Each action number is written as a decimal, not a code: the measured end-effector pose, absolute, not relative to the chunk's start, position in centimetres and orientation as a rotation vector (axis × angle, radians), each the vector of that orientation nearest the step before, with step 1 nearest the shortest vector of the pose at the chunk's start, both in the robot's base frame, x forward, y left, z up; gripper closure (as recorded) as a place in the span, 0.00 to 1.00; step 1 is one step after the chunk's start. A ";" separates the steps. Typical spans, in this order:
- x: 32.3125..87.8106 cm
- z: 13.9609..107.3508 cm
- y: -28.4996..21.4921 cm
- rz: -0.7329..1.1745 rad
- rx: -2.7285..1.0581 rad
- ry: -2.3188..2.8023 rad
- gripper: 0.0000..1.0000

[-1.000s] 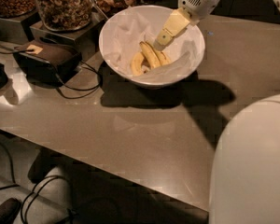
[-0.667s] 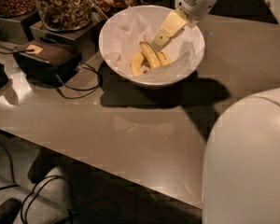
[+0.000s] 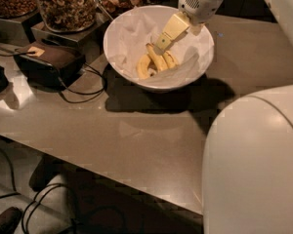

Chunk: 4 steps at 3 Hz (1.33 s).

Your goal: Pick banana from white bowl

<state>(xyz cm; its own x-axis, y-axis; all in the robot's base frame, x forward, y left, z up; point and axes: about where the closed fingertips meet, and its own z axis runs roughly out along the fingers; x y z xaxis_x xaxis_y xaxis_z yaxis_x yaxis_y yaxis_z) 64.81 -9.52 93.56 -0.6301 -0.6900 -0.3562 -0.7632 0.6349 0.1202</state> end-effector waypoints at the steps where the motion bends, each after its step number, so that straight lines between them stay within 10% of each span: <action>1: 64.9 93.0 -8.8 0.406 -1.173 2.601 0.13; 3: 65.2 92.1 -8.0 0.457 -1.134 2.631 0.50; 4: 65.2 91.9 -7.8 0.464 -1.125 2.638 0.51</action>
Offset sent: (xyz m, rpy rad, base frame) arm -0.0069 0.0109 -0.0117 0.0273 0.1032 -0.0213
